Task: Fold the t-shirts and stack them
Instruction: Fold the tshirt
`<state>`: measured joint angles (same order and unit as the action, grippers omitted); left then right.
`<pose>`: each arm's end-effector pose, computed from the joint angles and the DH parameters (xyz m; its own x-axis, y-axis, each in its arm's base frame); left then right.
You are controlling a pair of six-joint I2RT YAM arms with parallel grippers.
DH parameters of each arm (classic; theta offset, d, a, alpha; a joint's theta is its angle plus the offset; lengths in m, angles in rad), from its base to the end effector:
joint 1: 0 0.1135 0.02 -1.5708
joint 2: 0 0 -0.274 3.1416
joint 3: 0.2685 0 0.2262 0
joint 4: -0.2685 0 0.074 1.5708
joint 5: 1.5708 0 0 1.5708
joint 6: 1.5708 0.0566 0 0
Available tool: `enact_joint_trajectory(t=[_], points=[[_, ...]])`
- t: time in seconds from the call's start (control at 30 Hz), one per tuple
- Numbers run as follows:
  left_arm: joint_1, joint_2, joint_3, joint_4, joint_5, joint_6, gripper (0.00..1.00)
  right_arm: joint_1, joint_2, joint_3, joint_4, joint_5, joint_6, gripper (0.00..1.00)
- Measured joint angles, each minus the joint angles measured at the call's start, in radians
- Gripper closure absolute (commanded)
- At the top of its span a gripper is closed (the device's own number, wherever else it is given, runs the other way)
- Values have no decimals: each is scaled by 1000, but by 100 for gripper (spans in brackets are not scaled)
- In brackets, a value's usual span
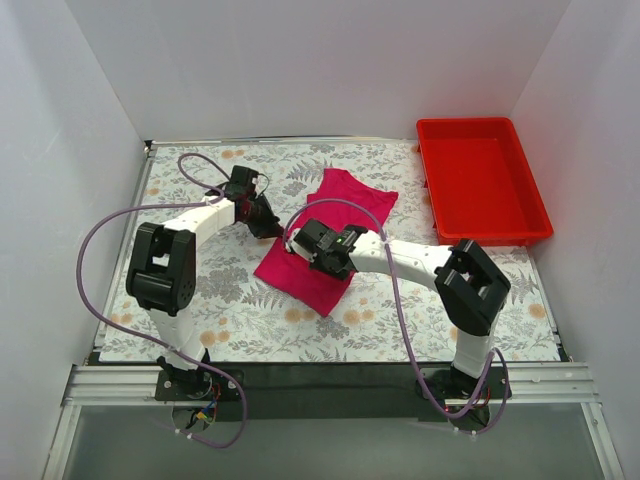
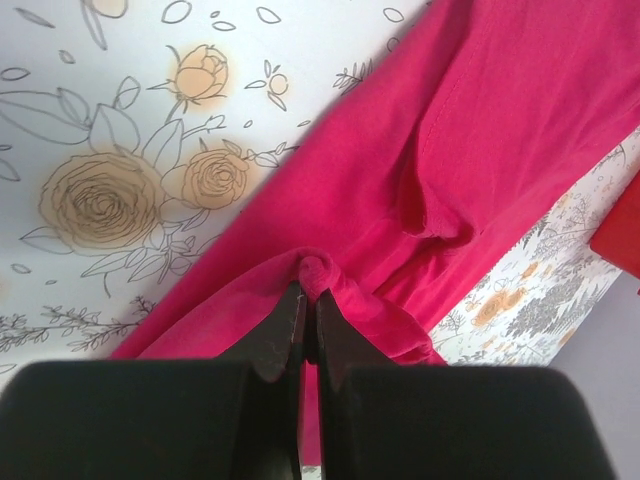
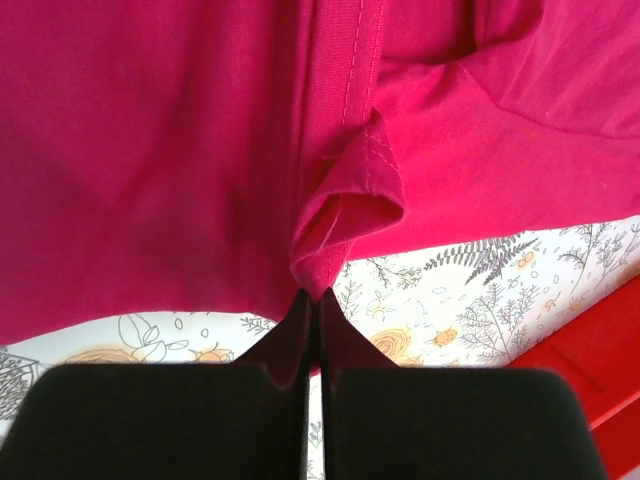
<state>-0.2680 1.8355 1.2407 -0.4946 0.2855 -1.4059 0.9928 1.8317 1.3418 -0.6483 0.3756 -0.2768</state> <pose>0.3481 -0.1121 0.1917 -0.5150 -0.8401 0.1702 -0.7808 0.3777 -0.4977 0.2165 0.2939 0.2136 -0.2872 -0.9056 -0.3123 -0.8042 0.4050 -0.4349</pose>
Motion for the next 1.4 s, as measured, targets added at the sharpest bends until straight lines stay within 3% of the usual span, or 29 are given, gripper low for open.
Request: enact_joint_trajectory(t=[0.1,0.17,0.23,0.37,0.47,0.6,0.73,0.93,1.1,1.4], points=[[-10,14,5,10,0,6,100,-5,3,-25,23,9,-2,93],[-13,22,5,12,-1,9,90,-8,7,-32,31,15,-6,91],[-14,27,5,14,-10,14,88,-11,8,-36,48,19,-8,91],[-14,27,10,18,-42,16,96,-20,10,-36,73,27,-14,91],[-15,26,14,20,-60,20,95,-26,16,-35,89,34,-17,91],[-16,26,16,26,-64,20,85,-31,37,-35,103,38,-20,84],[-15,27,16,36,-64,24,59,-34,45,-35,105,41,-23,72],[-15,21,13,43,-73,20,39,-51,45,-35,106,39,-13,57],[-15,-57,-50,27,-116,-1,39,-71,45,-34,113,11,-5,54],[-16,-254,-239,17,-137,-24,60,-172,45,-34,184,-41,51,54]])
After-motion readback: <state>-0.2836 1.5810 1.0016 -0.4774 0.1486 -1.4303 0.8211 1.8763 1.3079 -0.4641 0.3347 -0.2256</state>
